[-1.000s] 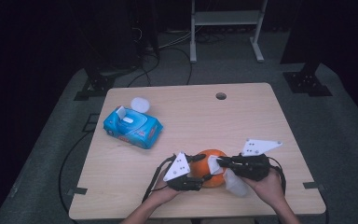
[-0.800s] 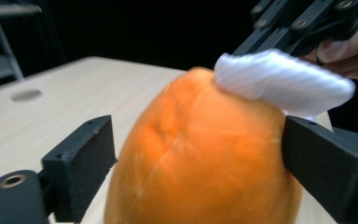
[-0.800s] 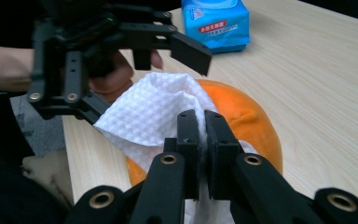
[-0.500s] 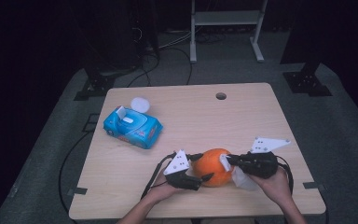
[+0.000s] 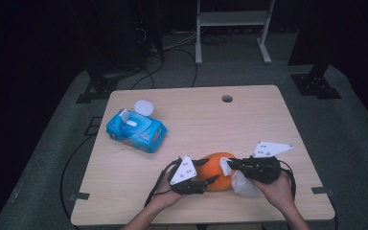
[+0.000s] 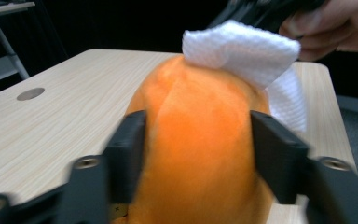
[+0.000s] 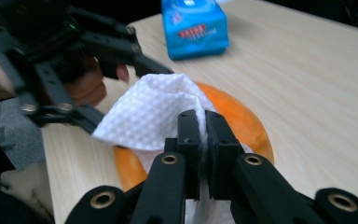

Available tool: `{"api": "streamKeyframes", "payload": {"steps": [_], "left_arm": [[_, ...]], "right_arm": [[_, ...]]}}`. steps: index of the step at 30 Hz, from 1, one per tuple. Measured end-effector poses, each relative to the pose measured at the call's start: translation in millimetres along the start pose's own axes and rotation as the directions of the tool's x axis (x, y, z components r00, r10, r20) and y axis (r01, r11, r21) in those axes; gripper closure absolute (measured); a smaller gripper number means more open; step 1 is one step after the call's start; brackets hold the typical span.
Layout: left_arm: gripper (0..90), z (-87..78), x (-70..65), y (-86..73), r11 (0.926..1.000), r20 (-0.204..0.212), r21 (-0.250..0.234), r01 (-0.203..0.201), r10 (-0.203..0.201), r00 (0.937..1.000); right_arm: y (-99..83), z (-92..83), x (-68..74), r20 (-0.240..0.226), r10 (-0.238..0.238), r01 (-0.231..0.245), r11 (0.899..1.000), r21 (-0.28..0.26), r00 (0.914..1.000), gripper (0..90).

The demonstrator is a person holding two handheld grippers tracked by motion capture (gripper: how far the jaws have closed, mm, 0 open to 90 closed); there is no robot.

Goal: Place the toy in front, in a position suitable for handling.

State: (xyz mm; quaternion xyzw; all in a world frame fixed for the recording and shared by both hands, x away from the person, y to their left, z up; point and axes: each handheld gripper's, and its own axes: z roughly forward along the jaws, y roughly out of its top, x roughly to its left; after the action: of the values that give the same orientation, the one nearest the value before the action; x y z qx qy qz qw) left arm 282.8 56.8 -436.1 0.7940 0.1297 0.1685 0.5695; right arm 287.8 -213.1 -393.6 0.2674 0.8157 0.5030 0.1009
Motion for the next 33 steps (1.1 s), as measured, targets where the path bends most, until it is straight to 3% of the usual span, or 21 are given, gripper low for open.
{"api": "streamKeyframes", "payload": {"steps": [2, 3, 6, 8, 10, 13, 15, 18, 21, 23, 27, 29, 31, 33], "left_arm": [[23.4, 1.9, 1.1, 0.4, 1.0000, -0.030, -0.003, -0.007, 0.007, 0.9995], [16.8, 2.5, 3.1, -0.5, 1.0000, -0.034, -0.002, 0.009, -0.009, 0.9994], [11.0, 4.5, 10.2, -7.2, 0.9973, -0.007, 0.013, 0.073, -0.072, 0.9973], [14.6, 8.1, 13.1, -13.0, 0.9939, 0.023, 0.010, 0.110, -0.110, 0.9937], [23.5, 11.5, 10.5, -14.1, 0.9929, 0.025, 0.002, 0.119, -0.119, 0.9925], [36.6, 11.3, 3.3, -6.2, 0.9958, -0.023, 0.009, 0.091, -0.090, 0.9956], [41.4, 8.9, 1.0, -3.3, 0.9961, -0.040, -0.002, 0.088, -0.088, 0.9953], [42.8, 8.4, -2.6, 0.2, 0.9975, -0.043, 0.005, 0.071, -0.070, 0.9966], [44.8, 7.4, -4.7, 1.7, 0.9984, -0.044, 0.012, 0.056, -0.056, 0.9975], [46.0, 5.7, -4.4, 2.5, 0.9984, -0.053, 0.014, 0.054, -0.053, 0.9972], [46.4, 1.9, -1.7, 4.1, 0.9972, -0.061, 0.004, 0.074, -0.074, 0.9954], [45.8, 1.9, -2.7, 4.6, 0.9975, -0.055, 0.008, 0.070, -0.070, 0.9961], [44.1, 3.9, -4.1, 4.1, 0.9978, -0.050, 0.006, 0.066, -0.066, 0.9966], [38.1, 4.0, -3.4, 3.9, 0.9976, -0.041, 0.006, 0.068, -0.068, 0.9968]], "right_arm": [[-3.4, -2.3, -3.0, 0.006, 0.015, -0.015, 1.000, 0.008, 0.9999, 85.0], [-3.4, -3.4, -2.9, 0.011, 0.011, -0.011, 1.000, 0.011, 0.9999, 85.0], [-5.5, -5.3, -5.7, 0.013, 0.018, -0.019, 1.000, 0.015, 0.9997, 85.0], [-7.2, -6.2, -8.5, 0.025, 0.018, -0.019, 1.000, 0.023, 0.9995, 84.9], [-8.4, -7.1, -10.7, 0.068, 0.003, -0.006, 0.999, 0.042, 0.9977, 84.9], [-6.9, -11.6, -11.2, 0.098, 0.001, -0.005, 0.999, 0.040, 0.9952, 84.9], [-0.1, -18.6, -6.0, 0.094, -0.006, 0.006, 1.000, -0.008, 0.9955, 85.0], [9.7, -20.9, 4.7, 0.048, -0.016, 0.019, 0.997, -0.069, 0.9987, 85.0], [8.4, -10.9, 7.0, 0.046, -0.038, 0.039, 0.999, -0.032, 0.9982, 84.9], [0.8, -7.0, -0.2, 0.040, -0.008, 0.009, 1.000, -0.018, 0.9992, 85.0], [-7.1, -11.5, -13.6, 0.101, 0.033, -0.034, 0.999, 0.006, 0.9943, 85.0], [-4.5, -14.2, -9.6, 0.084, 0.043, -0.041, 0.999, -0.029, 0.9955, 84.9], [1.3, -12.4, -2.1, 0.054, 0.025, -0.022, 0.999, -0.049, 0.9982, 84.9], [2.3, -5.0, 3.1, 0.056, -0.008, 0.008, 1.000, -0.012, 0.9984, 84.9]]}}
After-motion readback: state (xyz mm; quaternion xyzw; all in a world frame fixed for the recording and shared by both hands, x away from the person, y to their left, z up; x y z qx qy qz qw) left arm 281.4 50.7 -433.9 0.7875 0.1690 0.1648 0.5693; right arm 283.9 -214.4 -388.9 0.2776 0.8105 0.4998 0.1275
